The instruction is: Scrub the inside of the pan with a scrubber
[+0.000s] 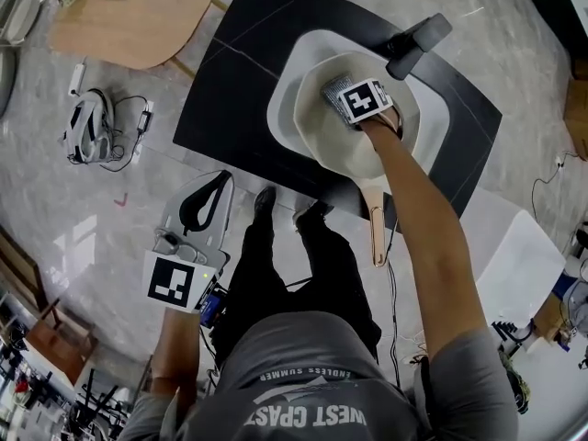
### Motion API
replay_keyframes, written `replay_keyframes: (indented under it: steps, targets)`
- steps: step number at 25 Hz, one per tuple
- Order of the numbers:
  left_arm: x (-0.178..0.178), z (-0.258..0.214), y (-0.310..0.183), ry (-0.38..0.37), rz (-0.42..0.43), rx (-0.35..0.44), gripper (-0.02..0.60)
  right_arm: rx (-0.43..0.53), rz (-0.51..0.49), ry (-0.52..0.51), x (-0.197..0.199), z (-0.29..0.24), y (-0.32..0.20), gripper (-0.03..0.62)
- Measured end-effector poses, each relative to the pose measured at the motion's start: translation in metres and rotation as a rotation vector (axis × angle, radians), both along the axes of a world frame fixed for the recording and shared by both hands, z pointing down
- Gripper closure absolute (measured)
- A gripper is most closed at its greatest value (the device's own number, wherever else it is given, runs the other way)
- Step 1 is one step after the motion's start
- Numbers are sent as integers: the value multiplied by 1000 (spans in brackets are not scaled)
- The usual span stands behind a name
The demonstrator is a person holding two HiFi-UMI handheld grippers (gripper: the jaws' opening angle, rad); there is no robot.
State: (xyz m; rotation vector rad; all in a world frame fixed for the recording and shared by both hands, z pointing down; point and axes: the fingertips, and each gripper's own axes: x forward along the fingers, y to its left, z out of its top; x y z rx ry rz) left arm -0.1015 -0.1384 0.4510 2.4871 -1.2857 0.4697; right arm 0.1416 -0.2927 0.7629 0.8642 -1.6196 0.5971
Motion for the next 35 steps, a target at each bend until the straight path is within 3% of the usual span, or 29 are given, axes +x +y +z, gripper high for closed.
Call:
replay_keyframes:
  steps: [6, 9, 15, 23, 30, 35]
  targets:
    - [-22, -12, 5, 9, -32, 16, 580, -131, 28, -106, -32, -10, 49, 563]
    - [-37, -13, 11, 12, -53, -13, 580, -93, 91, -135, -28, -26, 61, 566]
    - [-68, -23, 16, 19, -95, 19, 580, 39, 159, -223, -34, -93, 71, 566]
    - [-92, -35, 30, 41, -128, 55, 580, 108, 73, -353, -116, -160, 84, 566]
    - [-111, -31, 40, 14, -156, 13, 580, 49, -35, -397, -199, -151, 93, 565]
    - [-130, -28, 50, 29, -175, 46, 580, 39, -56, -369, -234, -132, 95, 562]
